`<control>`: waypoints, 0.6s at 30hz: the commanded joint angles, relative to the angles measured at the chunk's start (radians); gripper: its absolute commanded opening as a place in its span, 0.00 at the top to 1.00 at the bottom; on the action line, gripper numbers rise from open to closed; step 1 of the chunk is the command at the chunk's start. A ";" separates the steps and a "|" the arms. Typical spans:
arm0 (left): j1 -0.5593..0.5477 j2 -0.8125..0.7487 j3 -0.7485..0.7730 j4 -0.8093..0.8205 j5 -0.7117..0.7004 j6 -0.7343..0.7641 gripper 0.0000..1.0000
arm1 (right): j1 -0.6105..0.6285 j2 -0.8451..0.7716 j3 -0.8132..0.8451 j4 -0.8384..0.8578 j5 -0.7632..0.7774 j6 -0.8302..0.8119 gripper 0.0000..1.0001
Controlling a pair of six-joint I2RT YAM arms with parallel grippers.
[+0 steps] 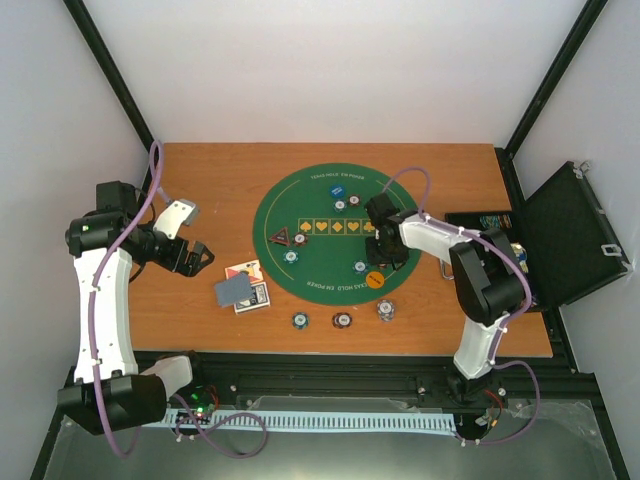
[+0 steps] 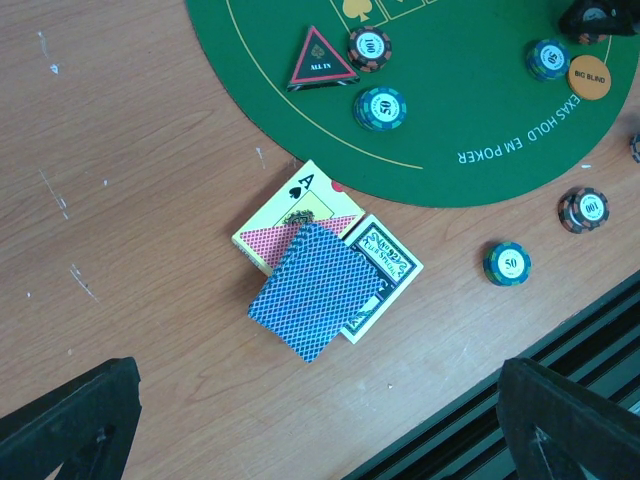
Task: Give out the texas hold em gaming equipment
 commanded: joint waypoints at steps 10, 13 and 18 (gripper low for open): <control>0.005 0.004 0.043 -0.008 0.018 0.015 0.00 | -0.025 0.068 0.045 0.037 -0.013 -0.018 0.63; 0.005 0.007 0.047 -0.009 0.024 0.014 0.00 | -0.025 0.058 0.046 0.029 0.007 -0.015 0.37; 0.006 0.008 0.042 -0.010 0.036 0.016 0.00 | -0.024 0.005 0.073 -0.007 0.026 -0.013 0.24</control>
